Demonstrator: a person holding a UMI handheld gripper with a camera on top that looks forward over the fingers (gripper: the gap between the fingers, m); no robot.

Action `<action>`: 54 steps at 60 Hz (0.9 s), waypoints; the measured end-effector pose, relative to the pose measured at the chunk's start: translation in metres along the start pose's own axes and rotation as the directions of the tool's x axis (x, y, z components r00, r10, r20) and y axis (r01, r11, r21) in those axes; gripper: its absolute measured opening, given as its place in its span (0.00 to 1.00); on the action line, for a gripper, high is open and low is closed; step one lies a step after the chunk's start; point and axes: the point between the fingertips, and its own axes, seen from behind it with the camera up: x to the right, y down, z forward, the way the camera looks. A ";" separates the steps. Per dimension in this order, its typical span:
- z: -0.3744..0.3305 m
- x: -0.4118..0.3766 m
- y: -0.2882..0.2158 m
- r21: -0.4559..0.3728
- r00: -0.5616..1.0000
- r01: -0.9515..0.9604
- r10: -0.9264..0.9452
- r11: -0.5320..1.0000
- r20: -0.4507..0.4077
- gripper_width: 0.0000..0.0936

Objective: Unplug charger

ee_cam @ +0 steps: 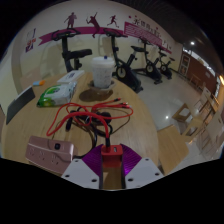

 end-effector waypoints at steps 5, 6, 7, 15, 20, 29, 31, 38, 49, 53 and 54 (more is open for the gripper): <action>0.003 -0.001 0.006 -0.018 1.000 0.004 -0.003 1.000 0.027 0.45; 0.002 -0.001 0.006 -0.019 1.000 0.003 -0.003 1.000 0.025 0.52; 0.000 0.001 0.006 -0.018 1.000 0.004 -0.003 1.000 0.021 0.59; -0.041 0.011 -0.010 0.013 1.000 0.005 -0.005 1.000 0.015 0.90; -0.089 0.010 -0.011 0.003 0.999 -0.028 0.028 1.000 0.024 0.91; -0.192 0.004 -0.008 0.021 0.996 -0.036 0.034 0.999 0.078 0.92; -0.210 0.000 -0.004 0.026 0.996 -0.038 0.036 0.999 0.079 0.91; -0.279 0.005 0.008 0.029 0.997 -0.039 0.037 0.999 0.074 0.91; -0.328 0.012 0.024 0.058 0.998 -0.048 0.046 0.997 0.032 0.91; -0.333 0.012 0.028 0.065 0.999 -0.035 0.033 0.997 0.026 0.91; -0.334 0.011 0.029 0.066 0.999 -0.036 0.034 0.997 0.027 0.92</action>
